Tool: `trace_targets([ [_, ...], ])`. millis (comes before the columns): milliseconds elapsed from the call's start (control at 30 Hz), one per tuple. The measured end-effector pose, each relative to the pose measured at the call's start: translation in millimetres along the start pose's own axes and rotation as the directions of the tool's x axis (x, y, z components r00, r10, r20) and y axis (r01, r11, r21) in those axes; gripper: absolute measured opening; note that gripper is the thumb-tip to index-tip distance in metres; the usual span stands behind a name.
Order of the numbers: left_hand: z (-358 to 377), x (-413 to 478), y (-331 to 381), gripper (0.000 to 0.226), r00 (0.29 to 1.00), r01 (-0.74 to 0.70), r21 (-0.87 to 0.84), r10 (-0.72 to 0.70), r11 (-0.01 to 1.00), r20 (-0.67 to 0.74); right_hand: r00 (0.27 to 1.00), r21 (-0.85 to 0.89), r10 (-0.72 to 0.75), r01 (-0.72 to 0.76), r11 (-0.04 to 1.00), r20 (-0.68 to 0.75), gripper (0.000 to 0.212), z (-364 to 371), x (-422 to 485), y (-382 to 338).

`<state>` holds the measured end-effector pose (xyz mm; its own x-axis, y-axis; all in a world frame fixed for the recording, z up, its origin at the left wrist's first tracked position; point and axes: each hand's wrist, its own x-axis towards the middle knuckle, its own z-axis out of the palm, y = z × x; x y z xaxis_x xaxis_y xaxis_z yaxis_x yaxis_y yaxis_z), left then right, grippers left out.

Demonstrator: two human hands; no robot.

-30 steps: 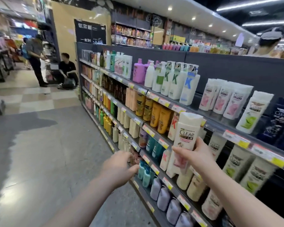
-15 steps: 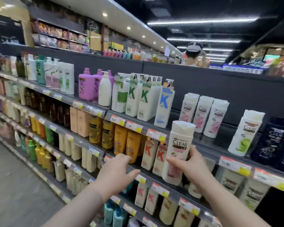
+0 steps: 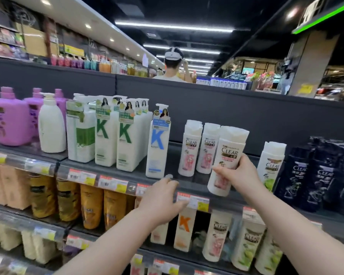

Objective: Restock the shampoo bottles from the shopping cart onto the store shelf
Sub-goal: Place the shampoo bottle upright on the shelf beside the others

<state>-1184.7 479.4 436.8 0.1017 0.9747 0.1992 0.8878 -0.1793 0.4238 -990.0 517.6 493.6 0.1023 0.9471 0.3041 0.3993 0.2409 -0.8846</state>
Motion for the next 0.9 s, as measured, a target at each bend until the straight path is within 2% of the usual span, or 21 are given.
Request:
trace_targets([
  [233, 18.8, 68.6, 3.9, 0.073, 0.989, -0.014, -0.015, 0.016, 1.000, 0.144, 0.998, -0.004, 0.059, -0.059, 0.998, 0.036, 0.043, 32.1, 67.3, 25.8],
  [467, 33.5, 96.9, -11.0, 0.068, 0.983, -0.028, 0.023, 0.023, 0.999, 0.184, 0.998, -0.030, 0.060, -0.059, 0.998, 0.026, 0.053, 45.5, 92.0, 49.5],
  [567, 36.4, 99.6, -16.5, 0.069, 0.984, -0.043, 0.024, 0.038, 0.999, 0.175, 0.996, -0.207, 0.087, -0.080, 0.975, 0.026, 0.064, 44.4, 86.1, 58.1],
  [667, 37.7, 100.0, -16.5, 0.069, 0.987, -0.051, 0.031, 0.046, 0.998, 0.156, 0.987, -0.396, 0.154, -0.122, 0.910, 0.049, 0.061, 44.8, 78.3, 68.1],
  [900, 37.0, 101.0, -16.6, 0.068, 0.987, -0.053, 0.015, 0.050, 0.998, 0.154, 0.982, -0.397, 0.187, -0.158, 0.904, 0.035, 0.047, 50.6, 82.1, 63.2],
])
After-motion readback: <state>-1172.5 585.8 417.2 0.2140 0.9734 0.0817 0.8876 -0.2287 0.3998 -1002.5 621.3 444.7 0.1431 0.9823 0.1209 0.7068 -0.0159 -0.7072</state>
